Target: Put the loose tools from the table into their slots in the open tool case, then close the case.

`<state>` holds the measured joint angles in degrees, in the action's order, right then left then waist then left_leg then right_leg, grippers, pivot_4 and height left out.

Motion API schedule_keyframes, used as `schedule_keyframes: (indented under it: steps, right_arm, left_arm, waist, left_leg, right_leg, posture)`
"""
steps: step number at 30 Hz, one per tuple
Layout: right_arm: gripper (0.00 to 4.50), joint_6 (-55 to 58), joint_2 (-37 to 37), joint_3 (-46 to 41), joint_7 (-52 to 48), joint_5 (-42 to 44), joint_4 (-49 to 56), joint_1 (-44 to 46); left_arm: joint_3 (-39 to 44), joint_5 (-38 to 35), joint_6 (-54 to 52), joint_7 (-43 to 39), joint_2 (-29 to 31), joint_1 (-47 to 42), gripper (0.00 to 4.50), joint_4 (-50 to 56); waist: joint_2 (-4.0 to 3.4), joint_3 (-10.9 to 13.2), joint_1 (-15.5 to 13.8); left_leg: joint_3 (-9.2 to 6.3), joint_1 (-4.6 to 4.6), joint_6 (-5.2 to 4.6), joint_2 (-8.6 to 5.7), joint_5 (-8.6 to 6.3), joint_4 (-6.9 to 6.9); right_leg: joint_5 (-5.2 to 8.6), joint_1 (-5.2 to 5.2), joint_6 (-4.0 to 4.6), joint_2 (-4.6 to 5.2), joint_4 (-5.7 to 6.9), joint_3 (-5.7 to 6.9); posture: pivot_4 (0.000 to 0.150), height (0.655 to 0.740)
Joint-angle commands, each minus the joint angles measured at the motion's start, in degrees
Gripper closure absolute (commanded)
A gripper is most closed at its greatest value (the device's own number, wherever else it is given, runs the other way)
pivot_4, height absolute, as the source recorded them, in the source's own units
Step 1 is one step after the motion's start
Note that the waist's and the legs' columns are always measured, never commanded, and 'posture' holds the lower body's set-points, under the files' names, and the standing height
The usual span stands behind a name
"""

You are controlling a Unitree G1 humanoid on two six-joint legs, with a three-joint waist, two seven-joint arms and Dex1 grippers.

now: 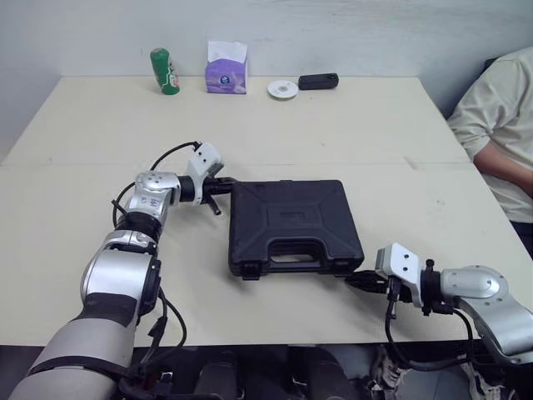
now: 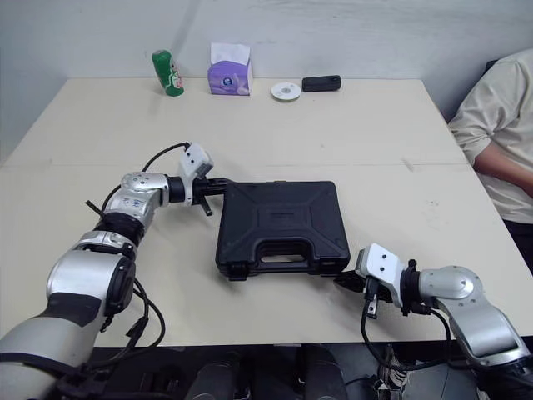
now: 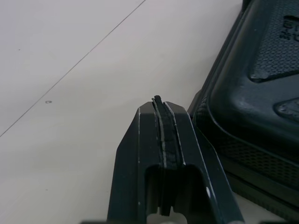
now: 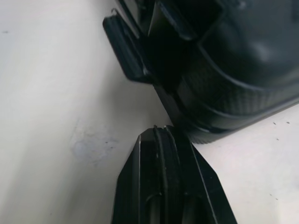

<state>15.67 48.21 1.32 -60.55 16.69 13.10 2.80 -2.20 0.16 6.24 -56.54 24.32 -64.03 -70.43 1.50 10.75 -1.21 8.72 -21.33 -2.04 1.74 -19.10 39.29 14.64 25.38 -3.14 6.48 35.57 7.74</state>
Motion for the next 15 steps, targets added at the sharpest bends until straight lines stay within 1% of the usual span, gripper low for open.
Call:
schedule_keyframes:
  steps: [1,3,6,8,10,15]
  right_arm:
    - [4.46,-0.5,-0.3,-2.4,1.4,0.2,-0.6,2.4]
    - [4.46,-0.9,-0.1,-2.2,1.5,-0.4,-1.3,2.9]
    - [4.46,-1.2,0.5,-2.2,1.8,-1.6,-2.7,3.8]
    - [4.46,-0.6,1.3,-2.9,2.2,-2.2,-3.4,3.8]
    - [4.46,-0.2,2.2,-3.9,2.4,-2.4,-3.7,3.1]
    - [4.46,0.2,4.7,-8.4,2.1,-1.5,-3.3,-1.5]
  left_arm:
    - [0.5,-1.4,0.8,-5.9,-0.6,1.1,4.5,3.4]
    - [0.3,-1.5,0.5,-8.4,-0.3,2.1,4.5,5.0]
    - [-0.6,-2.0,-0.7,-14.2,1.1,5.6,4.5,10.1]
    - [-0.9,-3.8,-3.9,-19.0,2.9,9.9,4.5,17.3]
    - [-0.7,-5.6,-7.4,-21.7,4.4,14.0,4.5,24.8]
    - [0.4,-10.2,-17.1,-23.3,7.5,20.8,4.5,40.8]
  waist:
    - [0.0,0.0,0.0]
    - [0.0,0.0,0.0]
    - [0.0,0.0,0.1]
    - [-0.01,0.0,0.4]
    - [-0.01,0.0,0.7]
    - [-0.01,0.0,1.0]
  left_leg:
    - [0.01,0.0,0.0,0.0,0.0,0.01]
    - [0.0,0.0,0.0,0.01,0.0,0.01]
    - [0.01,-0.01,0.0,0.01,0.0,0.01]
    - [0.01,-0.01,0.0,0.01,0.0,0.01]
    - [0.02,0.0,0.01,0.03,0.0,0.02]
    - [-0.06,-0.03,0.02,0.04,0.03,0.03]
  right_leg:
    - [0.0,0.0,0.0,0.0,0.01,-0.01]
    - [0.0,0.0,0.0,0.0,0.04,0.0]
    - [0.0,0.01,0.0,0.0,0.05,-0.01]
    - [0.0,0.0,0.0,-0.02,0.06,-0.01]
    - [0.0,0.0,0.0,-0.02,0.09,-0.05]
    - [0.01,-0.01,0.01,0.01,0.1,-0.2]
  posture:
    - [0.15,0.7278]
    - [0.15,0.7278]
    - [0.15,0.7278]
    - [0.15,0.7278]
    - [0.15,0.7278]
    - [0.15,0.7278]
